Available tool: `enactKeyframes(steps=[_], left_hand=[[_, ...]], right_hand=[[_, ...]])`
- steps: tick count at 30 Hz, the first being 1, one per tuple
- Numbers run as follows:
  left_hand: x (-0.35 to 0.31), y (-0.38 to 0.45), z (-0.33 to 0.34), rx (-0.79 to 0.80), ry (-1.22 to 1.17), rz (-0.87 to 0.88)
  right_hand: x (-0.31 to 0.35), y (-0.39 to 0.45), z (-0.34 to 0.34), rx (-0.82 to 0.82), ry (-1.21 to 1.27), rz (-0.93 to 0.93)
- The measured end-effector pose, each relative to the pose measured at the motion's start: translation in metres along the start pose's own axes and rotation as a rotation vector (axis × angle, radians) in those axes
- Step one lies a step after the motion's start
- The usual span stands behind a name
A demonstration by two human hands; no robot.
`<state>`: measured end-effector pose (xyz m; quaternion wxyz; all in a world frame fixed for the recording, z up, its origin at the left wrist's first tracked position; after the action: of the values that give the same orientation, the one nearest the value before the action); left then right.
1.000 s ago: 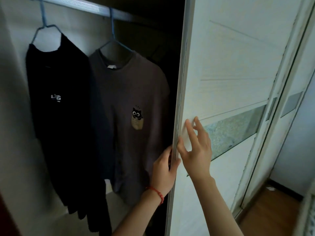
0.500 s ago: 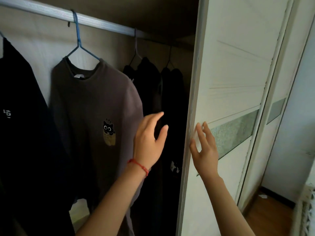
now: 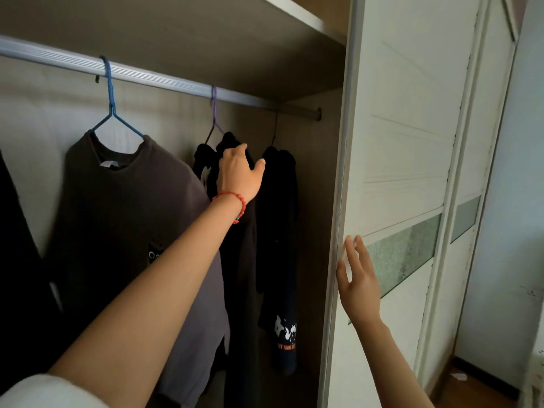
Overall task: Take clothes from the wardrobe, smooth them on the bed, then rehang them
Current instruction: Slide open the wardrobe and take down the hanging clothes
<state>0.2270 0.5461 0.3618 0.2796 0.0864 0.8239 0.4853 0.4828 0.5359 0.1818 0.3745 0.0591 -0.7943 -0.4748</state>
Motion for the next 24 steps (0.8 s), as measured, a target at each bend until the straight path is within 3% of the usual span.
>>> enactKeyframes(steps=[7,16,21,24], left_hand=[[0.009,0.026,0.003,-0.033,0.089,-0.076],[0.025,0.041,0.010,-0.110,-0.036,-0.171],[0.041,0.047,0.007,-0.126,-0.078,-0.244],[0.046,0.054,0.005,-0.128,-0.066,-0.236]], right_hand=[[-0.037,0.026,0.005,0.001,-0.060,0.057],[-0.041,0.027,0.004,-0.037,-0.026,0.027],[0.019,0.054,-0.013,-0.228,0.098,-0.065],[0.065,0.087,-0.007,-0.191,0.159,-0.155]])
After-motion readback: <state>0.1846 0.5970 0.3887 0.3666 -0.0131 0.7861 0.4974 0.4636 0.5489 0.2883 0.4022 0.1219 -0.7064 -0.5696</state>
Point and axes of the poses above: each hand's wrist, its own y-axis towards the middle knuckle, its own z-axis out of the palm, x = y × z, the point moved 10 cm from there along y, towards the middle knuckle, and after that the axes turned 11 degrees about z, right-handed, at the moved point
